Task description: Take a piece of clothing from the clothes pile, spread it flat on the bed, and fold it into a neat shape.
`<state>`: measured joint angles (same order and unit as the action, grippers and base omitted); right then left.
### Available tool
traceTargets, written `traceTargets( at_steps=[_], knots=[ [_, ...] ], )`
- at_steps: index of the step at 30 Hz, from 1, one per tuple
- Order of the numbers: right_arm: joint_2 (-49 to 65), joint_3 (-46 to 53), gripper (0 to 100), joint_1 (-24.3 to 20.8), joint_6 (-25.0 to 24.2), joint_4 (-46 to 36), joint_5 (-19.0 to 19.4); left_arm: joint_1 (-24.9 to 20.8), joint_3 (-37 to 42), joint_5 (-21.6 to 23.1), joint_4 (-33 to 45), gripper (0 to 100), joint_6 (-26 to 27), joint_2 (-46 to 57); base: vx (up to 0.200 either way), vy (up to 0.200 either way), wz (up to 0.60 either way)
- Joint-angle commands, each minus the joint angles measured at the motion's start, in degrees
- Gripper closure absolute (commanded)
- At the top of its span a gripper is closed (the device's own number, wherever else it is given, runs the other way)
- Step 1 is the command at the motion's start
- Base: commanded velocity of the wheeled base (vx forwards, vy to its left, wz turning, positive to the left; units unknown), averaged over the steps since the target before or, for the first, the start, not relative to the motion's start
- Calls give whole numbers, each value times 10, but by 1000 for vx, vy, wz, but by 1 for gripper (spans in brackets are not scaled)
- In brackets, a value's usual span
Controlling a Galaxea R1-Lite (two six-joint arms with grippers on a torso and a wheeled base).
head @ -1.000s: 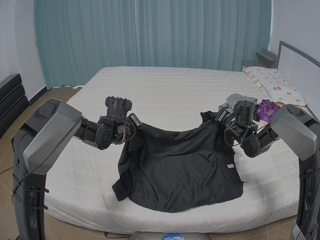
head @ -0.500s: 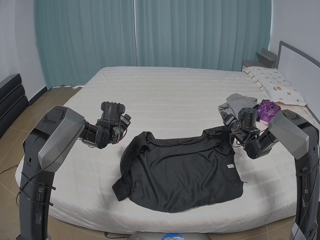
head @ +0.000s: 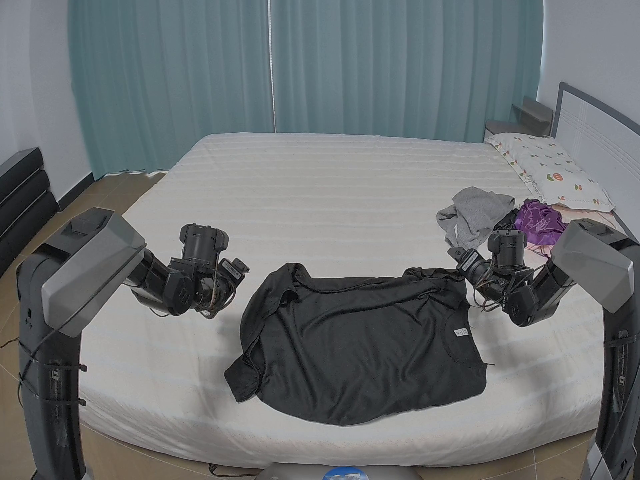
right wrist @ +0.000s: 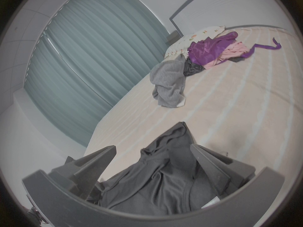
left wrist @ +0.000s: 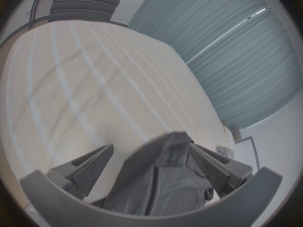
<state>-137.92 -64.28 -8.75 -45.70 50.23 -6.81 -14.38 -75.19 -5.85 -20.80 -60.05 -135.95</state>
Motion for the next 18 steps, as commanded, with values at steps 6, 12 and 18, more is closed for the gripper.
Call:
traceTargets(
  at_steps=[6, 12, 18],
  knots=[
    [107, 172, 0, 1, -48, 24, 37, -6, 160, 45, -3, 0, -34, 124, 0, 0, 0],
    [107, 246, 0, -2, -47, 108, 37, -14, 184, 45, -4, 0, -55, 127, 0, -33, 0],
    [114, 278, 0, -11, -48, 126, 37, -30, 189, 45, -3, 0, -72, 134, 0, -200, 0]
  ],
)
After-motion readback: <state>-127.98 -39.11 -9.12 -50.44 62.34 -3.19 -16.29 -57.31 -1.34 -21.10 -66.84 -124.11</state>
